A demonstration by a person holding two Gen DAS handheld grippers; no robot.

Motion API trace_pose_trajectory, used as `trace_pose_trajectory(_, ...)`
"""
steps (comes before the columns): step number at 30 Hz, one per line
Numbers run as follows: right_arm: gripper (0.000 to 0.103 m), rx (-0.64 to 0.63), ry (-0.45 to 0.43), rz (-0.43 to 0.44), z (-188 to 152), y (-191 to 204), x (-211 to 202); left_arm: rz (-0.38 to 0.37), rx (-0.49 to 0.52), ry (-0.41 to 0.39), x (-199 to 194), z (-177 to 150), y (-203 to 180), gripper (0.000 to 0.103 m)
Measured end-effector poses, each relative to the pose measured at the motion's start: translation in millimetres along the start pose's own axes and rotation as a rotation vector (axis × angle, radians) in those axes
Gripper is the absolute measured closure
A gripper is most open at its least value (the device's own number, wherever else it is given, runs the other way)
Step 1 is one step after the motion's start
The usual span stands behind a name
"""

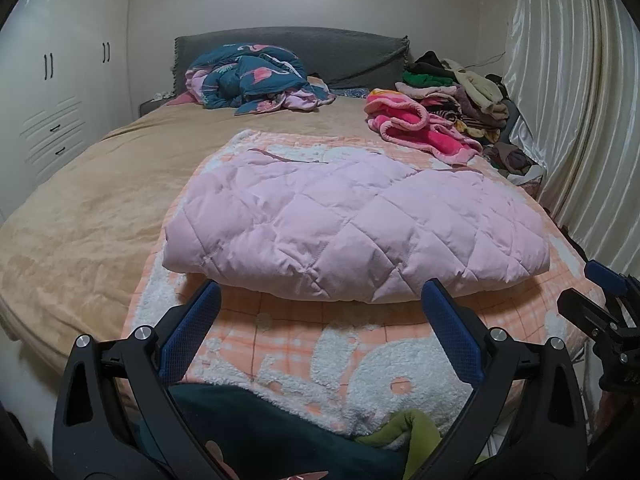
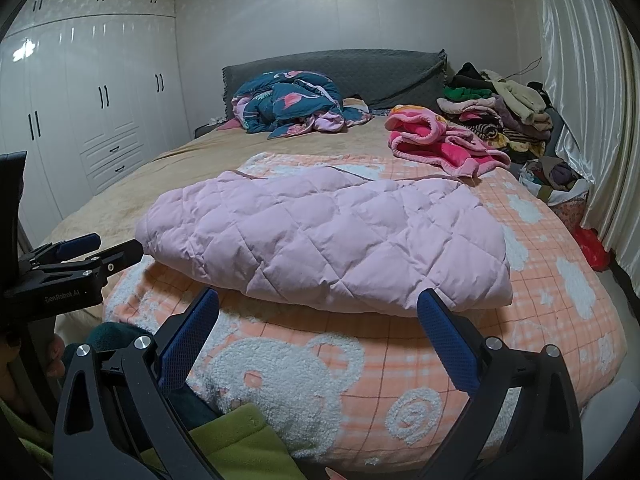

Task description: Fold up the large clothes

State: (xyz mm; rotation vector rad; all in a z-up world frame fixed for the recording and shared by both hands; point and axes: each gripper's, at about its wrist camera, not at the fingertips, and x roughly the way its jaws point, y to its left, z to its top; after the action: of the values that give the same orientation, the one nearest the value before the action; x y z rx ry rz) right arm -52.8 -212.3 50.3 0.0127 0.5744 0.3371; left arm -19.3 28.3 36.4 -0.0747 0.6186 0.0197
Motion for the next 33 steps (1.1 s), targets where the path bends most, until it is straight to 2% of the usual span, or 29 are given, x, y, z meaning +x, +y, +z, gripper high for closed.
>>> trace_pose_trajectory(33,0.004,-0.006,0.002,0.001,-0.1,1.8,1.1,0.004,0.000,-0.002,-2.1,-3.1,-2.7,0.009)
